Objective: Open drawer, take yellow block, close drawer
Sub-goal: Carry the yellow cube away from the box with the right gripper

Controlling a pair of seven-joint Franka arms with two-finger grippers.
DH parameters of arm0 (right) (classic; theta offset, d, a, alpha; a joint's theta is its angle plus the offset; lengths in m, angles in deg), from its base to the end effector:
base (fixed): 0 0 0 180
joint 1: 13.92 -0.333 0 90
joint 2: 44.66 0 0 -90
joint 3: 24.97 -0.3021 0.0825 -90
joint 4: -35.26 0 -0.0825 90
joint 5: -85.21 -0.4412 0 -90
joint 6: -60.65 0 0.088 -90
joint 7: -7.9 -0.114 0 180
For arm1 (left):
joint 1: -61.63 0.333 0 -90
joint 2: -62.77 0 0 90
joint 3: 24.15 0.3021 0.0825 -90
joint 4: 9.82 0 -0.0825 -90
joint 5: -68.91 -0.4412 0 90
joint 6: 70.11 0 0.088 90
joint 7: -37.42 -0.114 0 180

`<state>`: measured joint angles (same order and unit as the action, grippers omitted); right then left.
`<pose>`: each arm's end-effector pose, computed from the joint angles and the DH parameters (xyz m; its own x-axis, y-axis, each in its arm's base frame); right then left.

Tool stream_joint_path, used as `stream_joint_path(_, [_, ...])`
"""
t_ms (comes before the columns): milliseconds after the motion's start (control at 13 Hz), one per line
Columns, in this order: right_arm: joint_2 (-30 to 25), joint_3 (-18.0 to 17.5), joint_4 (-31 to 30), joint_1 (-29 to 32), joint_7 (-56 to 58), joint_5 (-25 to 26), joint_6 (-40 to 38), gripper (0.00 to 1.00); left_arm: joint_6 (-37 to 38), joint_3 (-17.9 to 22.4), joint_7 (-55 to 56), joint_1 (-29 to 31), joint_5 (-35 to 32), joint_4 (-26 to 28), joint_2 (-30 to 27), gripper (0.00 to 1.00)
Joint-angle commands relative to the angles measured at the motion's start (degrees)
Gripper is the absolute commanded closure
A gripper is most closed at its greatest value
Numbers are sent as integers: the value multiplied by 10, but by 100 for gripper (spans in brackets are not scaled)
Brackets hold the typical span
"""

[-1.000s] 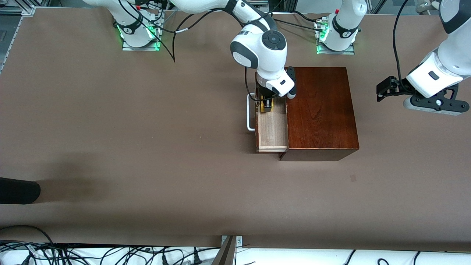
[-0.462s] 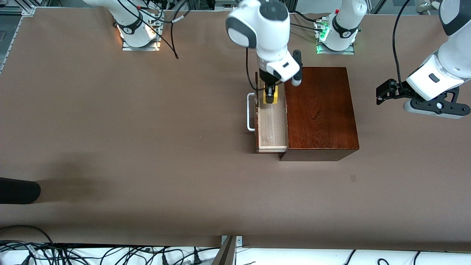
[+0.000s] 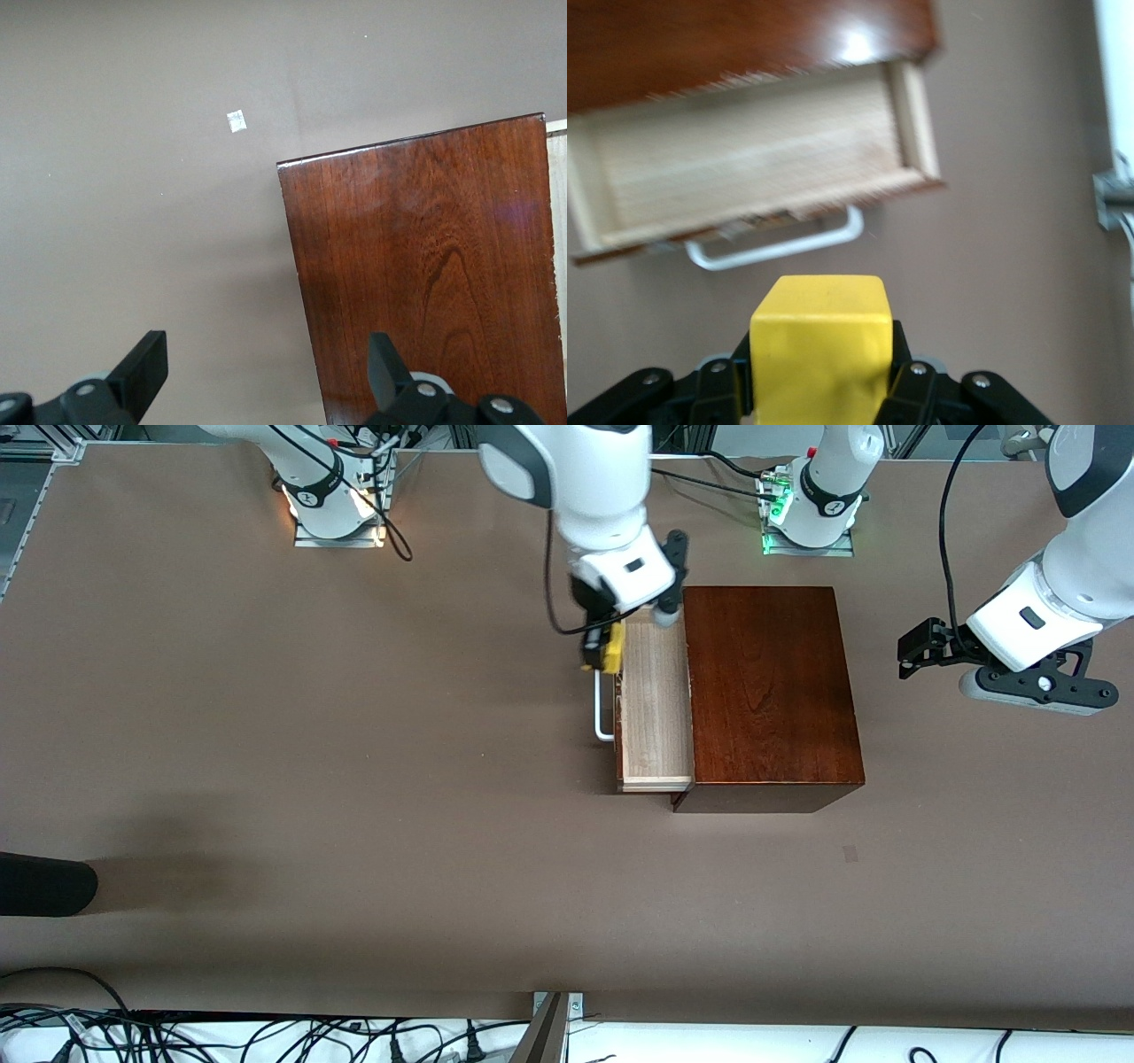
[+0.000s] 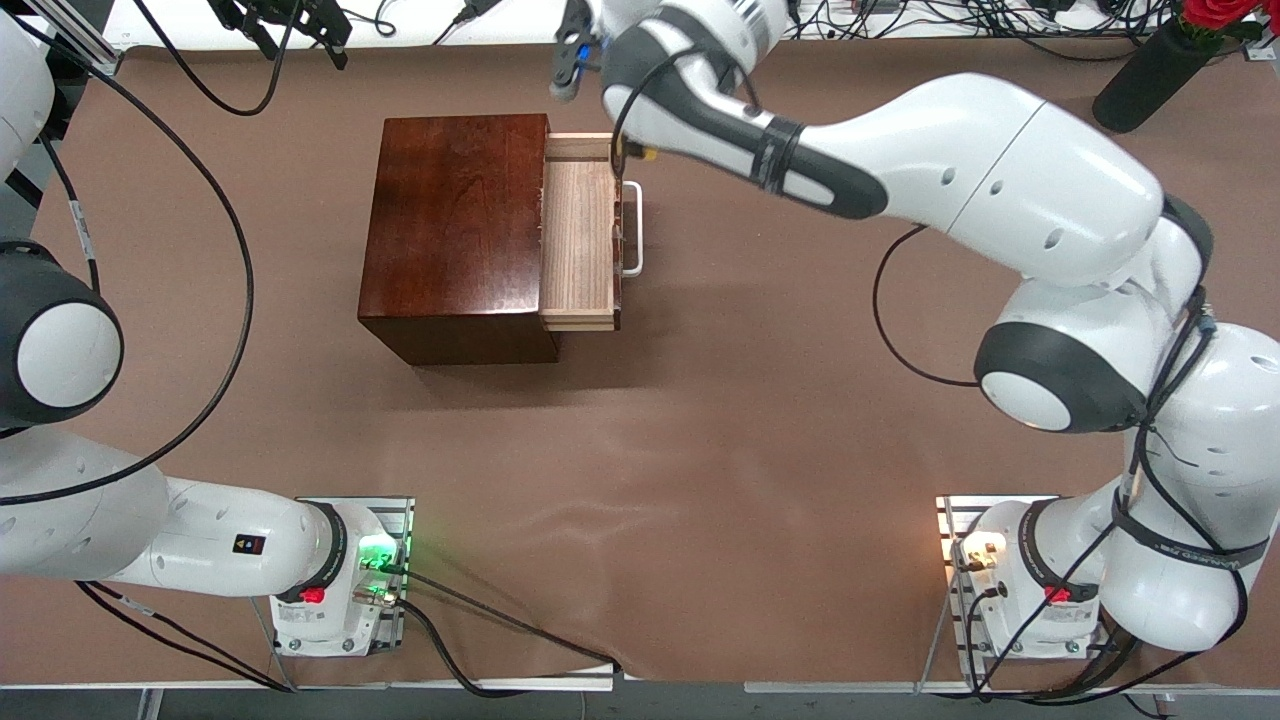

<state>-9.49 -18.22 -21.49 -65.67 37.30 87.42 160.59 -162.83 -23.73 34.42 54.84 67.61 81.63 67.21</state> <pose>0.5394 0.5741 0.5020 0.2335 0.9697 0.0715 0.9566 -0.2422 0.1621 0.6309 -0.0681 0.5459 0.9849 -0.1637 -0.0564 -0.1650 -0.9861 -0.0202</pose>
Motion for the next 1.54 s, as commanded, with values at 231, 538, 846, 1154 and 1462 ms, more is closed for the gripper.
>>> stream_joint_path(231, [-51,20,-9,111,-1,-33,-47,100,4,-2,-12,-4,2,-20,15,0])
stream_joint_path(538, [-61,33,-38,167,-43,-43,-32,100,-7,-3,-7,-7,-7,-20,17,0])
stream_joint_path(846, [-138,34,-190,217,-83,-66,26,100,-5,-11,-5,-7,-6,-21,15,0])
stream_joint_path(1154, [-177,34,-344,250,-158,-65,71,100,-3,-16,-6,-4,-7,-21,13,0])
stream_joint_path(1462, [-200,34,-473,283,-189,-65,162,100,-1,-17,-3,-6,0,-22,11,0])
